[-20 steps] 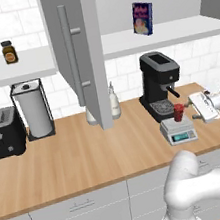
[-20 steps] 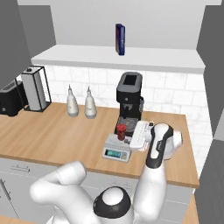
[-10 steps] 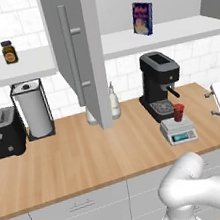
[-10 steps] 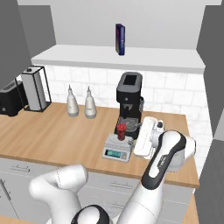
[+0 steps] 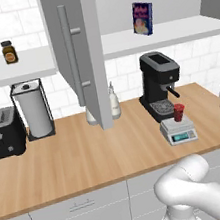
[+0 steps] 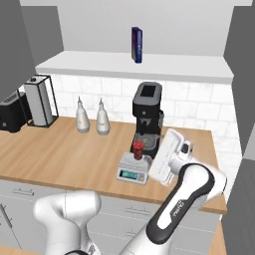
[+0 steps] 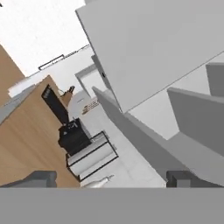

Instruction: Pick the yogurt and place it on the digital scale for weighing, and close the cabinet.

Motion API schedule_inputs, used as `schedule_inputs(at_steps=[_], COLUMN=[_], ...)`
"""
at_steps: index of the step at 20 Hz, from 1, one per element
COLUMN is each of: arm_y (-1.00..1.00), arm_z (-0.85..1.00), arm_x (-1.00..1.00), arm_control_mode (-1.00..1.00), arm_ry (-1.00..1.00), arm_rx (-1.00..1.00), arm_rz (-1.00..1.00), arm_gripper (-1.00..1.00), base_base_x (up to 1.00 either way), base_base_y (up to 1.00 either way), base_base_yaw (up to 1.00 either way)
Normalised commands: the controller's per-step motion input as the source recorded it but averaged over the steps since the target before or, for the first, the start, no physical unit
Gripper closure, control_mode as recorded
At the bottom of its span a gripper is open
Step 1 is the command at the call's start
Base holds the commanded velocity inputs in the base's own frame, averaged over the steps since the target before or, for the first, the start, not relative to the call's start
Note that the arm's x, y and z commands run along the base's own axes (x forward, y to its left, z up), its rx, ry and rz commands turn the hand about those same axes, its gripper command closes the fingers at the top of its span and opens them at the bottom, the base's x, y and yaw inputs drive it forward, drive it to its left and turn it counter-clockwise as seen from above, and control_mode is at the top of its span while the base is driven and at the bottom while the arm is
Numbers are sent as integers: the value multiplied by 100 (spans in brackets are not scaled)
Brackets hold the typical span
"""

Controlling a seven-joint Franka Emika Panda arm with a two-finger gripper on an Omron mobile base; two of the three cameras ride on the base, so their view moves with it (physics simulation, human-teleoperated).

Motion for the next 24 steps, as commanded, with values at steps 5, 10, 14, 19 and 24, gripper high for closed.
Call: schedule_inputs(at_steps=[5, 10, 14, 19, 24], arm_y=[-32, -43, -43, -45, -74], arm_z=[47, 14, 7, 0, 0], arm_x=[0, 2, 9, 6, 4], arm_control_mode=[-100, -100, -100, -100, -100], arm_ry=[-57, -51, -5, 0, 0], arm_rx=[0, 0, 0, 0, 0], arm_rz=[-10, -19, -30, -38, -36], arm_gripper=[-100, -100, -100, -100, -100], base_base_x=[0, 0, 0, 0, 0], base_base_y=[0, 0, 0, 0, 0], base_base_yaw=[0, 0, 0, 0, 0])
